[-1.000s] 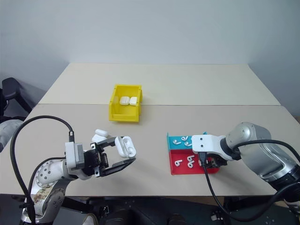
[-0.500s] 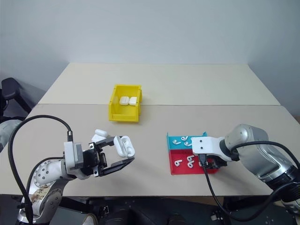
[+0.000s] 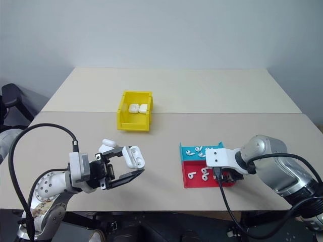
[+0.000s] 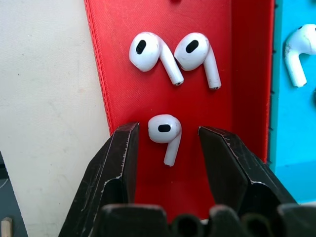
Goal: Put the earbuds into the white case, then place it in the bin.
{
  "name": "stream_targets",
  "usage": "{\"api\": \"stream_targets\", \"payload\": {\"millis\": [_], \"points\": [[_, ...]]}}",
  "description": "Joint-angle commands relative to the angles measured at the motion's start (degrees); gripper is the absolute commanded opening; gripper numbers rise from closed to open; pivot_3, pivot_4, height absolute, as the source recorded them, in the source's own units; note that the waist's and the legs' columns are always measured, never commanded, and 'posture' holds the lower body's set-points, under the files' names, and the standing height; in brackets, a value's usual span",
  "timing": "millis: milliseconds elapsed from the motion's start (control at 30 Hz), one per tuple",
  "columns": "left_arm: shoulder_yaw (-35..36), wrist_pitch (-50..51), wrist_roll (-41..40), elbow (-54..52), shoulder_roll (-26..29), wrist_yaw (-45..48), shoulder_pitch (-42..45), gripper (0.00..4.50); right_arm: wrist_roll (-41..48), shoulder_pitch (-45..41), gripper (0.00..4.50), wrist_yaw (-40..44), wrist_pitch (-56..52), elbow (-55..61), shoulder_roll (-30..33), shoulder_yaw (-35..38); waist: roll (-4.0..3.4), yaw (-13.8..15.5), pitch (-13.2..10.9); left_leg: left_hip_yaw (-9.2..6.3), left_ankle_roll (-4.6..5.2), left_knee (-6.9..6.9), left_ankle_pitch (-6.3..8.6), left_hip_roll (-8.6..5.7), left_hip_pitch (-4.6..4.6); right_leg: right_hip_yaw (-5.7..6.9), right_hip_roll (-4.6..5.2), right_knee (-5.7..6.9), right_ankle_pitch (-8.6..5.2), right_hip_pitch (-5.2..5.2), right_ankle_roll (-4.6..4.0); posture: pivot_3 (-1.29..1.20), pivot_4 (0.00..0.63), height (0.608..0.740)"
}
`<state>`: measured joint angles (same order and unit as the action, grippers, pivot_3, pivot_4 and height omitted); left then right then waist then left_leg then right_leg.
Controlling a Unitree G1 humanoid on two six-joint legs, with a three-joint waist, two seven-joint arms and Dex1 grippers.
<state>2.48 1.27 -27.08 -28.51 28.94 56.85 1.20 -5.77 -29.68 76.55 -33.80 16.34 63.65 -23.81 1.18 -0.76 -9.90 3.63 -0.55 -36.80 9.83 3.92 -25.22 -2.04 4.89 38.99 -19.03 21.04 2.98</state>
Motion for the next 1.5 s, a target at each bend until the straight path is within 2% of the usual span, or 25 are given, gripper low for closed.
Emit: {"api": "stream_targets", "payload": {"millis": [33,133,233,300,700,833,900,1067,1167,1233,1300,1367,1500], "points": [[0.23,-1.53,-0.65,-1.61,0.51,-0.36,-0.17,2.73,-0.65,0.16,2.35,0.23,1.59,0.14,-0.20,0.57,0.00,0.00,0.00,0.00,0.00,0.00,0.00,0.00,0.00,0.00,0.00,0.00,0.00,0.00,0.00,0.00,0.150,0.740],[0.48,-1.53,-0.36,-1.87,0.41,-1.12,-0.49,2.73,-1.16,0.13,2.35,-0.26,1.53,-0.25,-0.79,0.56,0.00,-0.05,0.00,0.00,0.00,0.00,0.00,0.00,0.00,0.00,0.00,0.00,0.00,0.00,0.00,0.00,0.150,0.740],[0.77,-1.55,-0.63,-2.10,0.64,-1.31,-0.90,2.73,-1.77,0.29,1.76,-0.13,2.18,-0.82,-0.74,0.52,0.00,-0.03,0.00,0.00,0.00,0.00,0.00,0.00,0.00,0.00,0.00,0.00,0.00,-0.01,0.00,0.00,0.150,0.740],[0.81,-1.64,-0.67,-2.06,0.81,-1.42,-1.02,2.73,-2.07,0.23,1.15,-0.16,2.49,-1.19,-0.80,0.41,0.01,-0.02,0.00,0.00,0.00,0.00,0.00,0.00,0.00,0.01,0.00,-0.01,0.00,-0.01,0.00,0.00,0.150,0.740],[0.30,-1.76,-1.28,-1.38,0.12,-2.18,0.17,2.73,-2.57,0.34,1.15,-0.22,1.86,-0.66,-0.95,1.33,0.06,0.01,0.05,-0.01,0.00,0.00,0.00,0.00,0.02,0.03,0.00,-0.02,0.00,-0.04,0.00,0.00,0.150,0.740],[-0.41,-1.39,-2.76,-0.75,-0.23,-1.00,1.88,2.73,0.49,-0.09,1.15,-0.57,-1.56,1.90,-0.74,5.39,0.06,0.04,0.05,-0.01,0.00,0.00,0.00,0.00,0.02,0.02,0.00,-0.02,0.00,-0.04,0.00,0.00,0.150,0.740],[-0.69,-1.19,-4.27,-0.53,-0.36,0.06,2.62,2.73,2.97,-0.10,1.15,-0.62,-3.58,3.25,-0.48,8.52,0.06,0.04,0.05,-0.01,0.00,0.03,0.00,0.00,0.01,0.02,0.00,-0.03,0.00,-0.02,0.00,0.00,0.150,0.740],[-1.25,0.57,-9.65,0.40,-0.55,3.24,4.76,2.73,15.10,0.17,1.15,0.56,-9.67,5.86,-0.36,22.88,0.06,0.07,0.05,-0.01,0.00,0.07,0.00,0.00,0.01,0.03,0.00,-0.06,0.00,-0.05,0.00,0.00,0.150,0.740],[-1.67,2.30,-12.51,0.22,-0.28,4.49,6.81,2.73,27.08,-3.08,1.15,-0.35,-12.21,5.41,-5.93,34.70,0.07,-0.08,0.04,-0.02,0.00,0.06,0.00,0.00,0.02,0.05,0.00,-0.07,0.00,-0.07,0.00,0.00,0.150,0.740],[-1.63,3.03,-13.95,0.07,-0.35,5.04,7.85,2.73,33.77,-5.03,1.15,-1.38,-12.88,5.47,-9.35,39.91,0.06,-0.08,0.05,-0.02,0.00,0.06,0.00,0.00,0.03,0.00,-0.03,-0.06,0.02,-0.08,0.02,0.00,0.150,0.740],[-1.53,4.02,-15.99,-0.13,-0.64,5.36,9.19,2.73,42.96,-6.67,1.15,-3.11,-9.96,7.03,-16.13,45.55,0.08,-0.08,0.05,-0.06,0.00,0.06,0.00,0.03,0.03,0.04,-0.07,-0.11,0.03,-0.12,0.02,0.00,0.150,0.740],[-1.44,5.31,-17.51,-0.37,-0.43,5.28,10.00,2.73,48.83,-7.15,1.15,-4.65,-7.93,8.50,-21.18,47.68,0.09,-0.01,0.05,-0.08,0.00,0.07,0.00,0.05,0.03,0.05,-0.10,-0.15,0.03,-0.17,0.02,0.00,0.150,0.740],[-1.25,7.68,-19.73,-0.65,1.22,7.31,11.10,2.73,53.77,-7.70,1.15,-7.54,-3.29,9.12,-28.68,45.74,0.09,-0.04,0.06,-0.09,0.00,0.07,0.00,0.04,0.04,0.06,-0.09,-0.16,0.05,-0.21,0.06,0.00,0.150,0.740]]}}
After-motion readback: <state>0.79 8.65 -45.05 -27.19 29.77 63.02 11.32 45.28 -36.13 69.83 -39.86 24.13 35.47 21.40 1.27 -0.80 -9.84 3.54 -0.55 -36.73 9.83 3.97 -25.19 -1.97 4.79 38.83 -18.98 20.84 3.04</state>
